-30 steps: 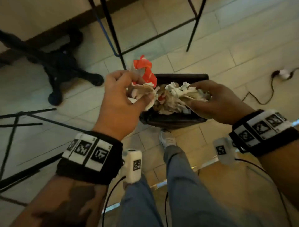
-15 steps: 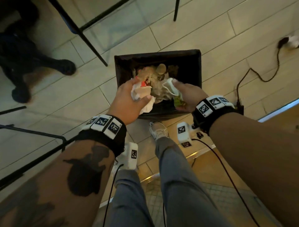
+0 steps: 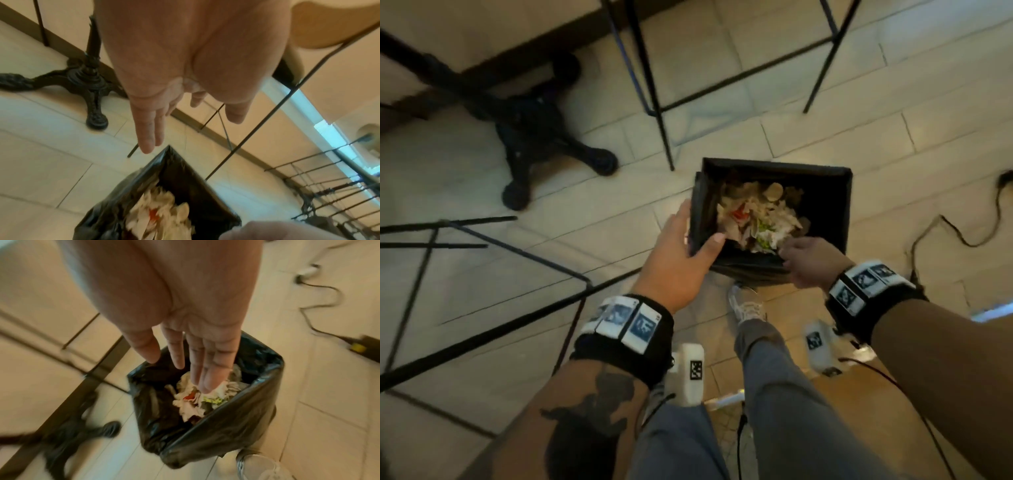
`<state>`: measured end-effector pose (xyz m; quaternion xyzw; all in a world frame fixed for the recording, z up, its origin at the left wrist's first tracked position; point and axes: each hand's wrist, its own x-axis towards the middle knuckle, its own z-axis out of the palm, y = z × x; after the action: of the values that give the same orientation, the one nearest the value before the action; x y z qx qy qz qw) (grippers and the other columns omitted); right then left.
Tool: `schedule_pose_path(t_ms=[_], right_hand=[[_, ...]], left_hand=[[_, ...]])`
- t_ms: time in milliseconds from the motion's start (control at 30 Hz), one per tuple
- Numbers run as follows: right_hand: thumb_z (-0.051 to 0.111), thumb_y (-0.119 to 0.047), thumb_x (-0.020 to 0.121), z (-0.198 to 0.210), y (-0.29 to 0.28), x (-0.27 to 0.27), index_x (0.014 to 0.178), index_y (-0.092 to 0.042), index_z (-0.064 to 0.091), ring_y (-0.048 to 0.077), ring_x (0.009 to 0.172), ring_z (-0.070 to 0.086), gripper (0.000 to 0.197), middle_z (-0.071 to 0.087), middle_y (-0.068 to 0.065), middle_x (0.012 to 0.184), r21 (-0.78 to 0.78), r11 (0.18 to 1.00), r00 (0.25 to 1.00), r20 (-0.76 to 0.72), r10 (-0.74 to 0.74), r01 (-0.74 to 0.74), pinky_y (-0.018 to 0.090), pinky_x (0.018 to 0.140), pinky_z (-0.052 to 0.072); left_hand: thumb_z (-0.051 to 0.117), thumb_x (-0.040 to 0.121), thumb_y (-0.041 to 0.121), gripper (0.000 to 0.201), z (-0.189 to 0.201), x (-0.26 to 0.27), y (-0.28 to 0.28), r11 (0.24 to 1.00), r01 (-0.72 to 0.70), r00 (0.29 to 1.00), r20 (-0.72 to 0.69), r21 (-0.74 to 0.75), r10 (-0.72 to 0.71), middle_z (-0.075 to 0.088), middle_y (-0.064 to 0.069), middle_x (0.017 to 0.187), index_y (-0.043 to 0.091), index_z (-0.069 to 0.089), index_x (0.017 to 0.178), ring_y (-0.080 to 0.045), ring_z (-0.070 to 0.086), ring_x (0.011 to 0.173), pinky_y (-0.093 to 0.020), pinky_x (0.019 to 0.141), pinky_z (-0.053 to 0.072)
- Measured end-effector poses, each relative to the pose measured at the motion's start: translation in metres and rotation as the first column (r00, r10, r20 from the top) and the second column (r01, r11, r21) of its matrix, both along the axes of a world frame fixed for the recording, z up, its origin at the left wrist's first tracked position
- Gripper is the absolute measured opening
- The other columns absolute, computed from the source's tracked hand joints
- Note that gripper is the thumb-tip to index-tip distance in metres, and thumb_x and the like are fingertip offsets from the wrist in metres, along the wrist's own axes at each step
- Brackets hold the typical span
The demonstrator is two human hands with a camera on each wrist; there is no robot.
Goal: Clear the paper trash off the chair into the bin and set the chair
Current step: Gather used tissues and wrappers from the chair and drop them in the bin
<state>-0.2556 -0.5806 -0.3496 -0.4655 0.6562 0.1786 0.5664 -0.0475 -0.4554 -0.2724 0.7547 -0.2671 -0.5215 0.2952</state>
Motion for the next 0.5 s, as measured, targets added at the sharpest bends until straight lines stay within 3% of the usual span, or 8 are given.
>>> schedule_pose_path(t_ms=[100,167,267,333,400,500], right_hand=[[0.06,-0.026,0.096,0.048,0.02,0.047,0.098,-0.02,0.069,0.028,0.073,0.068,0.011,0.069,0.009,0.085,-0.11,0.934,0.94,0.004,0.342,-0.34,0.046,0.074,0.058],[0.062,-0.029,0.096,0.085,0.032,0.087,0.1,-0.026,0.068,0.02,0.074,0.07,0.008,0.07,0.001,0.084,-0.204,0.85,0.863,0.046,0.503,-0.485,0.042,0.076,0.059],[0.064,-0.035,0.094,0.152,0.053,0.167,0.101,-0.032,0.069,0.015,0.076,0.07,0.009,0.072,-0.004,0.085,-0.368,0.705,0.717,0.13,0.685,-0.606,0.042,0.079,0.06],[0.064,-0.033,0.096,0.202,0.073,0.228,0.108,-0.029,0.068,0.017,0.084,0.069,0.014,0.071,-0.001,0.094,-0.439,0.625,0.615,0.187,0.766,-0.645,0.041,0.08,0.058],[0.063,-0.033,0.096,0.247,0.098,0.288,0.119,-0.026,0.065,0.02,0.092,0.068,0.023,0.069,0.0,0.101,-0.491,0.549,0.511,0.224,0.83,-0.676,0.046,0.086,0.058],[0.062,-0.042,0.095,0.305,0.145,0.363,0.128,-0.031,0.059,0.02,0.1,0.065,0.036,0.066,-0.003,0.112,-0.603,0.401,0.326,0.237,0.915,-0.69,0.051,0.092,0.056]], left_hand=[[0.066,0.095,0.051,0.064,0.059,0.026,0.041,0.994,-0.098,0.994,0.037,-0.04,0.1,0.042,0.015,0.153,0.053,0.034,0.15,-0.006,0.056,0.128,-0.036,0.106,0.053],[0.066,0.094,0.052,0.061,0.105,0.048,0.071,0.983,-0.159,0.979,0.114,-0.097,0.169,0.042,0.018,0.151,0.048,0.04,0.149,-0.002,0.055,0.126,-0.037,0.102,0.056],[0.068,0.096,0.044,0.049,0.179,0.086,0.121,0.935,-0.262,0.914,0.248,-0.239,0.32,0.051,0.018,0.141,0.04,0.051,0.141,0.003,0.057,0.12,-0.027,0.091,0.058],[0.068,0.096,0.041,0.041,0.221,0.113,0.159,0.886,-0.325,0.833,0.344,-0.332,0.434,0.055,0.015,0.135,0.035,0.055,0.135,0.001,0.058,0.117,-0.028,0.089,0.058],[0.068,0.096,0.041,0.037,0.252,0.137,0.2,0.829,-0.407,0.731,0.407,-0.384,0.548,0.057,0.014,0.129,0.034,0.058,0.131,0.0,0.059,0.114,-0.029,0.091,0.057],[0.069,0.094,0.042,0.034,0.275,0.167,0.263,0.761,-0.53,0.551,0.53,-0.374,0.645,0.05,0.018,0.128,0.04,0.056,0.125,-0.001,0.055,0.114,-0.025,0.092,0.051]])
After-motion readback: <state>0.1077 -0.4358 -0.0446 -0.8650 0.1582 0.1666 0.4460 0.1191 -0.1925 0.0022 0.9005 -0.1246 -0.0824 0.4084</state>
